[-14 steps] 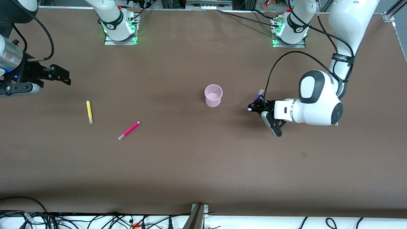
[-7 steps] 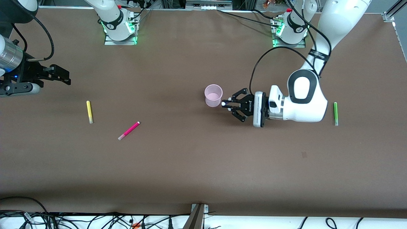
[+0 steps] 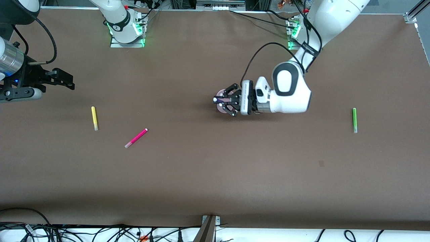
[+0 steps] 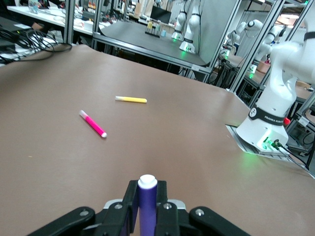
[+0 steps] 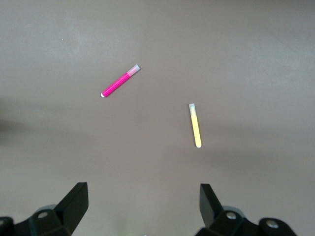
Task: Organize pens into pink holder with both arms
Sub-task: 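Drop the blue marker into the holder while the right gripper reaches the pink marker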
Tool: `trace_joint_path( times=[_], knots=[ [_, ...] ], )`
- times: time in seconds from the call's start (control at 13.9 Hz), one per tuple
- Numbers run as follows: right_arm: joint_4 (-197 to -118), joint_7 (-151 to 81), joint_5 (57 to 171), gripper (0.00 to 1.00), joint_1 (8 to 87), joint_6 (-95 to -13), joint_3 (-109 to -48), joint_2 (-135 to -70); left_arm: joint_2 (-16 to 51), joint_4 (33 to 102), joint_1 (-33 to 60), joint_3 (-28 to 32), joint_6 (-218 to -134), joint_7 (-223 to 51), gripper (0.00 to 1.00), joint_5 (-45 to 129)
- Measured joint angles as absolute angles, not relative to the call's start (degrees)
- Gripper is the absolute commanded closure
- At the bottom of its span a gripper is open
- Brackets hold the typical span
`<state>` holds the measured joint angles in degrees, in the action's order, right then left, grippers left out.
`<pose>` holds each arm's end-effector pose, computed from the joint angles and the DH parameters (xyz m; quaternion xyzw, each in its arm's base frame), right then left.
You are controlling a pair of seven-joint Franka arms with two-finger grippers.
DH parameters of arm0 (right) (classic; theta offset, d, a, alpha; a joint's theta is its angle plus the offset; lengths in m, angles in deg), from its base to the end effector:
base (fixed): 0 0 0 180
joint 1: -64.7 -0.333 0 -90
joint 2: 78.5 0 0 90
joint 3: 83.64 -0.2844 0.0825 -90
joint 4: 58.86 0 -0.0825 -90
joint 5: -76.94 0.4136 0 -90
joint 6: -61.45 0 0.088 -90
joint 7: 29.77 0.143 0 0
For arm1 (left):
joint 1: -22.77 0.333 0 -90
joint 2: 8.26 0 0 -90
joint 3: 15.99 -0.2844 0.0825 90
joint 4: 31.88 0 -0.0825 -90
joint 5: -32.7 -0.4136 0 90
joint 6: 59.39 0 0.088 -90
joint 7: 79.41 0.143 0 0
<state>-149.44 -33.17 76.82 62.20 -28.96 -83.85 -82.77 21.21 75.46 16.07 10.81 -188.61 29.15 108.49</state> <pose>0.5986 0.0280 0.5083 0.9978 0.0533 -0.0387 0.0007 0.5283 -0.4048 0.2162 0.6330 -0.5451 0.2815 0.4722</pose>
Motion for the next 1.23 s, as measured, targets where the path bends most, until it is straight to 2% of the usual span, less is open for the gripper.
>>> trace_joint_path(
  times=[0.22,0.29,0.36,0.58,0.94,1.23],
  knots=[
    [-149.58,-34.1,76.82,0.0,62.16,-28.46,-83.83,-83.65,20.72,78.2,16.1,11.1,-190.05,29.83,1.0,108.49],
    [-149.65,-34.31,76.82,0.0,62.1,-27.92,-83.85,-84.76,20.45,79.05,16.1,11.33,-190.46,30.03,0.35,108.49],
    [-149.67,-34.31,76.84,0.0,62.09,-27.72,-83.86,-86.13,20.08,79.74,16.1,11.57,-190.74,30.08,0.0,108.49],
    [-149.7,-33.03,78.76,0.0,62.06,-28.73,-83.85,-89.67,18.6,80.3,16.1,11.92,-191.05,30.02,0.0,108.49],
    [-151.99,-24.34,82.18,0.0,59.96,-38.89,-84.05,-95.53,16.47,80.6,16.6,11.92,-190.78,26.78,0.0,108.5],
    [-155.61,-17.45,82.2,0.0,56.78,-44.8,-84.17,-96.69,16.24,80.72,16.85,11.89,-190.36,13.48,0.0,104.43]
  ],
)
